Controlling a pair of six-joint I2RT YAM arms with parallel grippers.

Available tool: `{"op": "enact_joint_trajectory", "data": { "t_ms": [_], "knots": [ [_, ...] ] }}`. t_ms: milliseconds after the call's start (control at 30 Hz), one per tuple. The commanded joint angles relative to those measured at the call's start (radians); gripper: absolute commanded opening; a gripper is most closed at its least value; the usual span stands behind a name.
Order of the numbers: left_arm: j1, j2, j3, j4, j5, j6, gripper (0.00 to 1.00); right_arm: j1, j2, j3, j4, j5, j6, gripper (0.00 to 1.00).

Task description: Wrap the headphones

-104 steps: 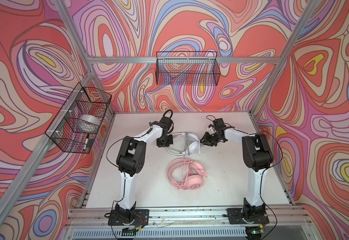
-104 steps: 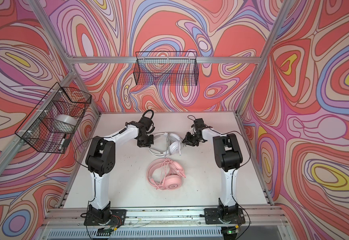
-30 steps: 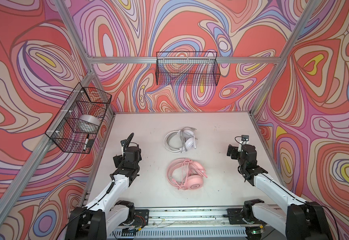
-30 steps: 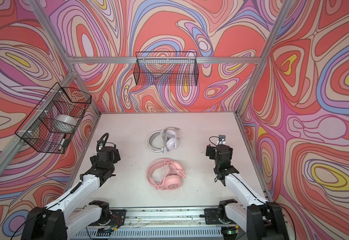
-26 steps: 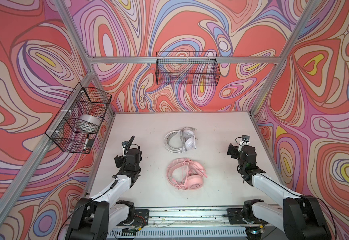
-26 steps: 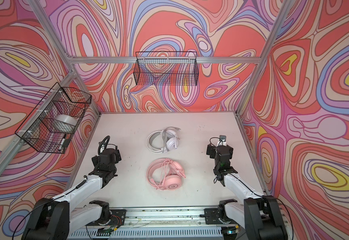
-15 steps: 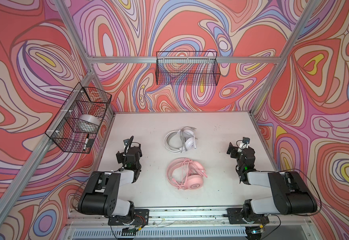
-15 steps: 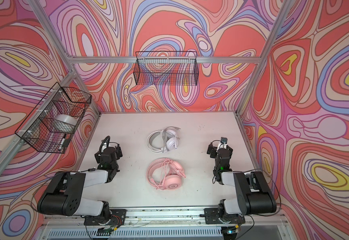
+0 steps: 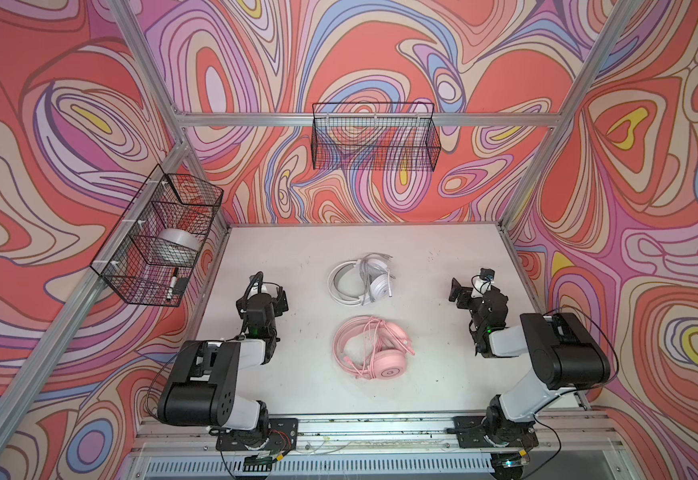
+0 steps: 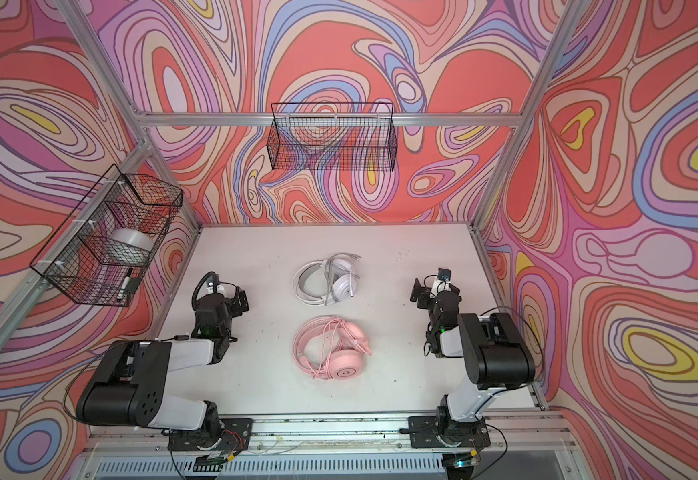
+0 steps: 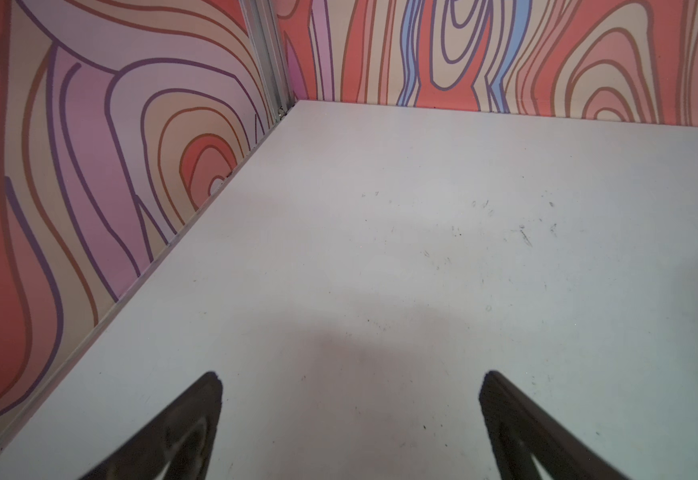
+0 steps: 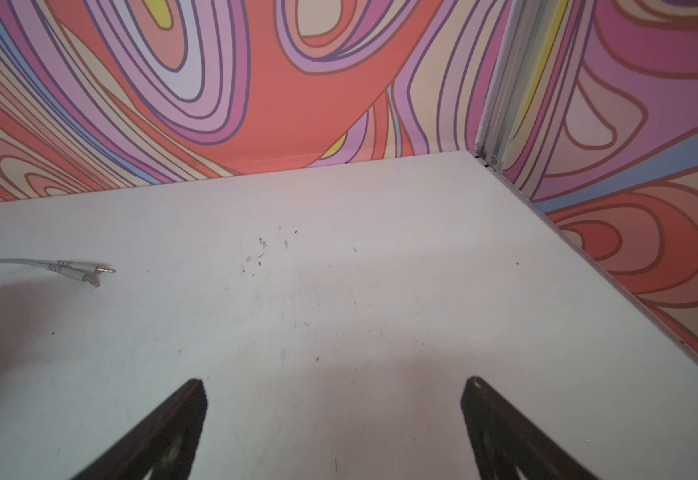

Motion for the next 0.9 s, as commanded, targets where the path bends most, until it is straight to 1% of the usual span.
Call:
{"op": "enact_joint_trajectory", "data": {
  "t_ms": [0,100,133,167,200,267,333,400,433,467,533,600,667,767,833,867],
  "knots": [
    [0.007,0.009,0.012,0.036,0.037,0.019,1.00,-0.006,0.024,0.040,0.002,-0.085,-0.026,0.98],
    [0.007,0.047,0.018,0.046,0.089,0.035,1.00,-0.006,0.030,0.119,-0.154,-0.088,-0.030,0.98],
    [0.007,0.102,0.005,0.160,0.090,0.054,1.00,-0.007,0.030,0.109,-0.135,-0.079,-0.027,0.98],
    [0.006,0.105,0.010,0.131,0.089,0.052,1.00,-0.007,0.033,0.113,-0.131,-0.069,-0.026,0.98],
    [0.007,0.061,0.033,0.008,0.091,0.029,1.00,-0.006,0.029,0.114,-0.143,-0.069,-0.027,0.98],
    [0.007,0.105,0.010,0.151,0.075,0.048,1.00,-0.006,0.032,0.115,-0.138,-0.067,-0.027,0.98],
    [0.007,0.063,0.038,0.013,0.079,0.026,1.00,-0.006,0.033,0.117,-0.138,-0.064,-0.028,0.98],
    [0.007,0.103,0.013,0.133,0.073,0.046,1.00,-0.006,0.032,0.115,-0.138,-0.063,-0.028,0.99],
    [0.007,0.082,0.030,0.058,0.074,0.034,1.00,-0.006,0.031,0.113,-0.138,-0.062,-0.028,0.99],
    [0.007,0.067,0.034,0.026,0.077,0.027,1.00,-0.006,0.031,0.113,-0.135,-0.063,-0.028,0.98],
    [0.007,0.097,0.012,0.127,0.074,0.043,1.00,-0.006,0.029,0.111,-0.134,-0.062,-0.028,0.98],
    [0.007,0.073,0.031,0.044,0.089,0.037,1.00,-0.006,0.029,0.110,-0.131,-0.063,-0.028,0.98],
    [0.007,0.089,0.016,0.106,0.089,0.044,1.00,-0.006,0.029,0.110,-0.131,-0.063,-0.027,0.98],
    [0.007,0.077,0.026,0.064,0.090,0.038,1.00,-0.007,0.029,0.110,-0.131,-0.063,-0.027,0.98],
    [0.006,0.090,0.017,0.105,0.089,0.046,1.00,-0.006,0.029,0.110,-0.131,-0.063,-0.028,0.99],
    [0.007,0.084,0.020,0.090,0.089,0.041,1.00,-0.007,0.029,0.110,-0.130,-0.063,-0.028,0.98]
  ]
}}
